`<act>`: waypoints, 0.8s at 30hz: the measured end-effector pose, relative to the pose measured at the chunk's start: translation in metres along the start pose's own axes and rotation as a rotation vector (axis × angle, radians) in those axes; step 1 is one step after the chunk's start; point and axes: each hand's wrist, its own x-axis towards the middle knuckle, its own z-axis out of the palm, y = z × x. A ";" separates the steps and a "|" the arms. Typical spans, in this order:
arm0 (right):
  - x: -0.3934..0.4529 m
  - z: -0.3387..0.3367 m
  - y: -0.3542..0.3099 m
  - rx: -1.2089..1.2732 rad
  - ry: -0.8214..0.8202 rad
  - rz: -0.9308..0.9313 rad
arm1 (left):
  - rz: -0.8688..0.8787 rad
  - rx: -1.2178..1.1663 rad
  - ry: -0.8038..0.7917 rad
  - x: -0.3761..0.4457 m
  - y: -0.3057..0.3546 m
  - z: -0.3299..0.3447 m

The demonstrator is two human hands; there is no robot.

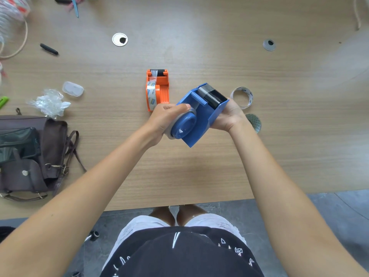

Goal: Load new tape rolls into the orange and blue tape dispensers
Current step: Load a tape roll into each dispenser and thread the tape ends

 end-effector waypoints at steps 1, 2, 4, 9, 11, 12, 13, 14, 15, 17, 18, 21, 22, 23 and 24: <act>0.000 0.002 -0.001 0.017 -0.005 -0.017 | 0.007 0.007 0.007 0.001 0.001 0.001; 0.001 0.004 -0.002 0.022 -0.014 -0.026 | 0.012 0.014 0.013 0.003 0.002 0.001; 0.004 0.006 -0.005 0.010 -0.016 -0.030 | 0.013 0.020 0.019 0.006 0.004 0.000; 0.016 0.004 -0.017 0.015 -0.007 -0.018 | -0.004 0.018 0.030 0.014 0.008 0.001; 0.020 0.003 -0.020 0.039 0.000 -0.015 | -0.019 0.007 0.031 0.017 0.008 0.003; 0.022 0.002 -0.021 0.047 0.003 -0.014 | -0.026 0.000 0.029 0.019 0.009 0.003; 0.024 0.002 -0.023 0.044 0.011 -0.018 | -0.033 -0.005 0.029 0.021 0.010 0.004; 0.026 0.002 -0.026 0.040 0.021 -0.019 | -0.040 -0.010 0.030 0.023 0.011 0.005; 0.029 0.002 -0.028 0.039 0.034 -0.017 | -0.048 -0.014 0.035 0.026 0.011 0.005; 0.035 0.003 -0.033 0.048 0.063 -0.008 | -0.066 -0.026 0.048 0.032 0.014 0.006; 0.038 0.004 -0.036 0.048 0.072 -0.005 | -0.076 -0.032 0.053 0.036 0.015 0.006; 0.048 0.007 -0.046 0.044 0.080 0.005 | -0.099 -0.050 0.066 0.047 0.020 0.006; 0.052 0.009 -0.049 0.040 0.084 0.010 | -0.108 -0.059 0.073 0.050 0.023 0.006; 0.056 0.010 -0.053 0.039 0.088 0.017 | -0.118 -0.073 0.079 0.055 0.025 0.006; 0.060 0.011 -0.057 0.038 0.091 0.023 | -0.128 -0.090 0.085 0.059 0.027 0.006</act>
